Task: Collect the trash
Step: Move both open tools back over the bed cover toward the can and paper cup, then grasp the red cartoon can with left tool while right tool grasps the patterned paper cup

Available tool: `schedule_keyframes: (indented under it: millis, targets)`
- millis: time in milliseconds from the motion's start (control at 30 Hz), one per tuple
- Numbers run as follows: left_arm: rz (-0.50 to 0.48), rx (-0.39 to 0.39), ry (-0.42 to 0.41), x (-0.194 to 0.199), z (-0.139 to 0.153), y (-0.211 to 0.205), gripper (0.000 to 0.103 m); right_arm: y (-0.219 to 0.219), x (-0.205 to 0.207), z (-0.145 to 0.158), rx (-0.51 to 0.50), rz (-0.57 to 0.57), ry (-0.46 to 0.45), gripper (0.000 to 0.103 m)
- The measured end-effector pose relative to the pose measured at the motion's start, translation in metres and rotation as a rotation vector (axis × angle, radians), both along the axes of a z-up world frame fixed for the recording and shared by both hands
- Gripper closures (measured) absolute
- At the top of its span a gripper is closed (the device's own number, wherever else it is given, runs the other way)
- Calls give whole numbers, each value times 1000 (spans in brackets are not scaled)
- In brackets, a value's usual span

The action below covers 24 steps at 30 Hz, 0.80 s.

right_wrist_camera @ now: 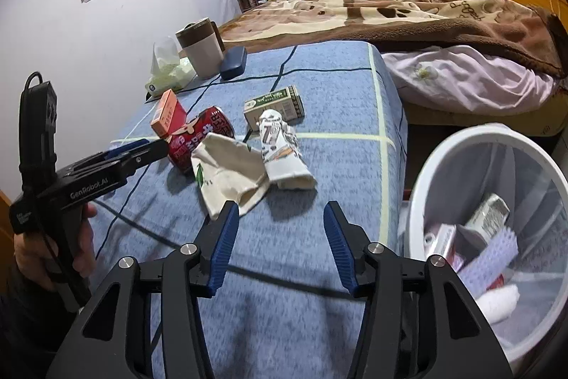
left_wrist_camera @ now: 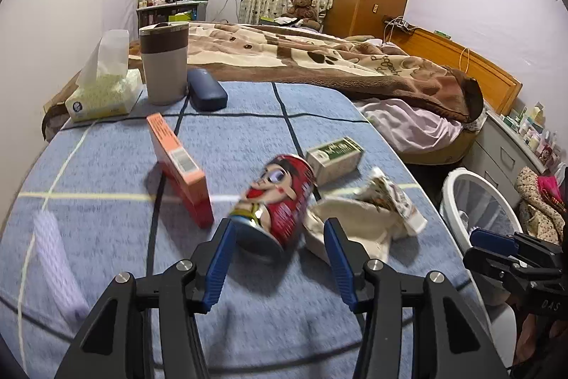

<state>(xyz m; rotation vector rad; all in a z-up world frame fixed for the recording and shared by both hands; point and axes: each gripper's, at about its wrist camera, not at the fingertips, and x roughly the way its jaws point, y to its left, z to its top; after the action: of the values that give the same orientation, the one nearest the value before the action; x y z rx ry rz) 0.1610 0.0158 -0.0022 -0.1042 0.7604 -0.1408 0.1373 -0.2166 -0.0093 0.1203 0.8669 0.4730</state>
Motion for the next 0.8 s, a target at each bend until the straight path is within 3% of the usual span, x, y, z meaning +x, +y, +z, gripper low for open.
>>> schedule_keyframes:
  millis: [33,467,800]
  targets:
    - [-9,4,0,6,0,1,49,1,2,0,-2,2,-1,42]
    - [-79,52,46,53,-19,-2,47,18,37,-16,-35,21,28,42]
    - [-71,1,94,61,-33,6,44,22,48,-27,-28,23,61,44]
